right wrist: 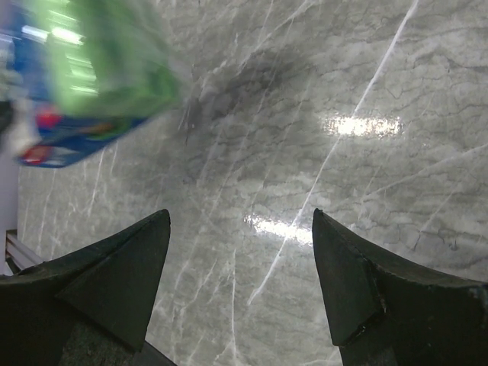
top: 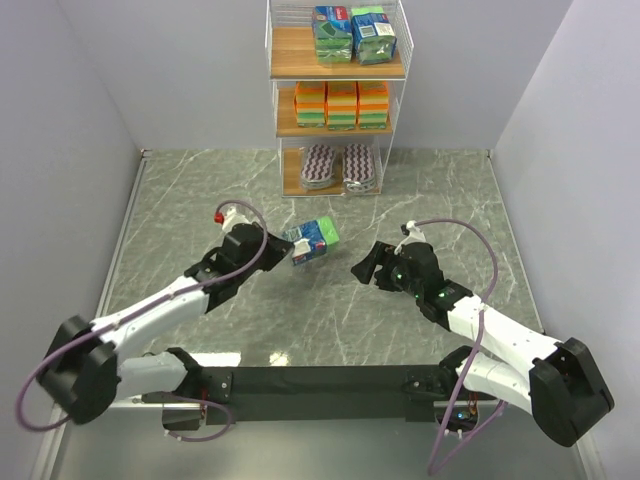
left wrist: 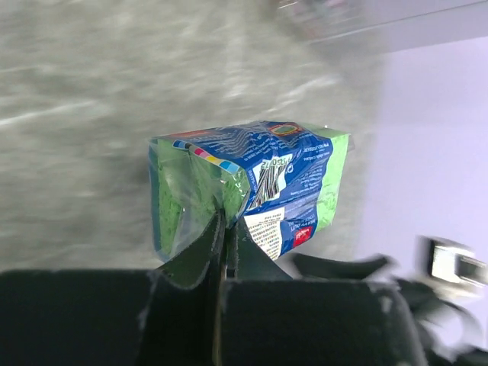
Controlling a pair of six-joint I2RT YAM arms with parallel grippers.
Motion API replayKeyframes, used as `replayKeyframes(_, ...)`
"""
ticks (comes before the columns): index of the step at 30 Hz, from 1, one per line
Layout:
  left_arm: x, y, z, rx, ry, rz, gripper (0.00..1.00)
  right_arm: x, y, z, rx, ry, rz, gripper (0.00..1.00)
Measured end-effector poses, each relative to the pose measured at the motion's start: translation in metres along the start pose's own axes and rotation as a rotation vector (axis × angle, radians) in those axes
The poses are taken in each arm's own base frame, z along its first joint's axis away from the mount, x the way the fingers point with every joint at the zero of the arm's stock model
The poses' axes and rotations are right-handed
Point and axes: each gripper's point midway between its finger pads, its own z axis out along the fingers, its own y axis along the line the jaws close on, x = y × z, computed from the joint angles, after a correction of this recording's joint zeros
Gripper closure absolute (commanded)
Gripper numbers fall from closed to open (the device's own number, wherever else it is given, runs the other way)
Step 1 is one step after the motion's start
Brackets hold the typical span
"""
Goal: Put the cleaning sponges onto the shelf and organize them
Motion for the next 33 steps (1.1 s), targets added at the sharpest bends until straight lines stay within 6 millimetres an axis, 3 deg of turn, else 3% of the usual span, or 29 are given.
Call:
replayKeyframes(3,-0.012,-0.028,-0.016,0.076,-0.051,-0.044,0.99,0.0,0.0,0.0,0.001,0.001,0.0,0.18)
replayKeyframes(11,-0.055,-0.078,-0.026,0.154,-0.216,-0.146,0.99,-0.003,0.003,-0.007,-0.008,-0.013,-0.001,0.19)
replayKeyframes(13,-0.071,-0.103,-0.028,0.174,-0.259,-0.154,0.99,-0.005,0.004,-0.01,-0.013,-0.02,-0.002,0.19)
replayKeyframes(17,-0.102,-0.176,-0.039,0.279,-0.32,-0.148,0.99,-0.007,0.006,-0.013,-0.022,-0.032,-0.002,0.18)
replayKeyframes(20,-0.117,-0.207,-0.051,0.336,-0.364,-0.148,0.99,-0.006,0.004,-0.014,-0.018,-0.032,-0.001,0.19)
replayKeyframes(33,-0.18,-0.235,-0.069,0.383,-0.675,-0.269,0.99,0.0,-0.003,-0.017,-0.004,-0.021,0.003,0.19)
